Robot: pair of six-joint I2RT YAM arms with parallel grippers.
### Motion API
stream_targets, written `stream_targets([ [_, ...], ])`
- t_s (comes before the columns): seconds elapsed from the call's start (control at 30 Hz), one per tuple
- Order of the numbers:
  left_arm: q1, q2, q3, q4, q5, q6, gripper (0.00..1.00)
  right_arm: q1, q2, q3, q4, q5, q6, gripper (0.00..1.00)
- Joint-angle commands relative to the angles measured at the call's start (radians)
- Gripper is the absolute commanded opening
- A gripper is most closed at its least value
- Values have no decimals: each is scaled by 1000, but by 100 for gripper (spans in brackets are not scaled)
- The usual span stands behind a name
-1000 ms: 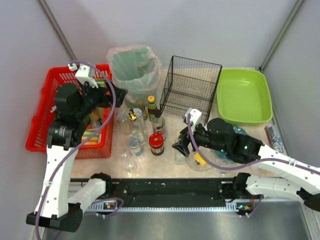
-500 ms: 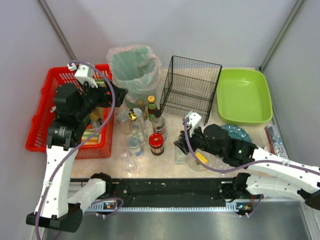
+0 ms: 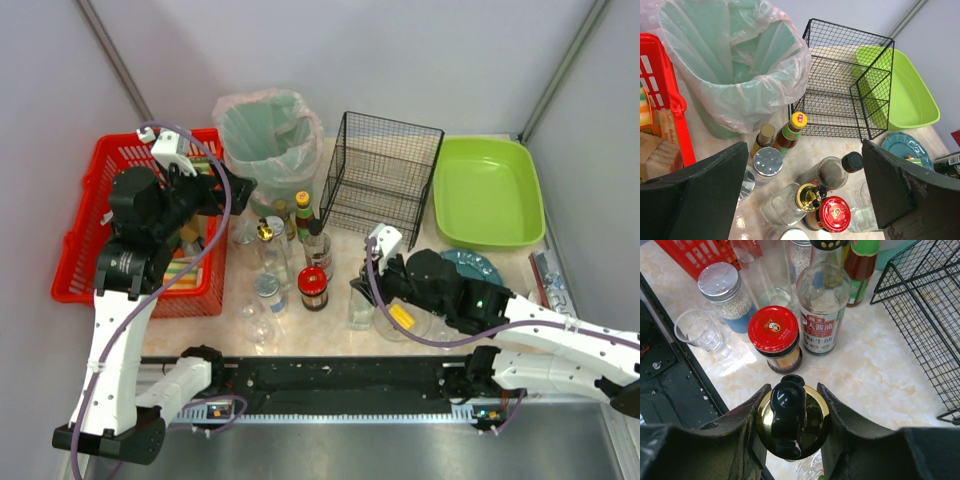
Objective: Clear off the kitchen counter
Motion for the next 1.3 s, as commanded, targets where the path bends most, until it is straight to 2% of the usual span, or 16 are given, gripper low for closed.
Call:
stream_targets([
  [0.0,2,-15,1,46,4,-2,99,13,-4,126,12,52,-13,0],
  [0.33,2,-12,41,31,-10,-12,99,14,31,513,-57,179,-109,0],
  [0.53,1,0,68,31,-11,-8,99,-16,116,706,-61,317,-292,0],
  [0.7,2,11,96,17,-8,3,99,-168,192,813,-32,233,-347,0],
  [0.93,2,14,111,8,18,9,99,-429,300,855,77,66,-381,0],
  [1.27,2,0,108,-11,-2,24,99,-584,436,933,236,-66,-373,0],
])
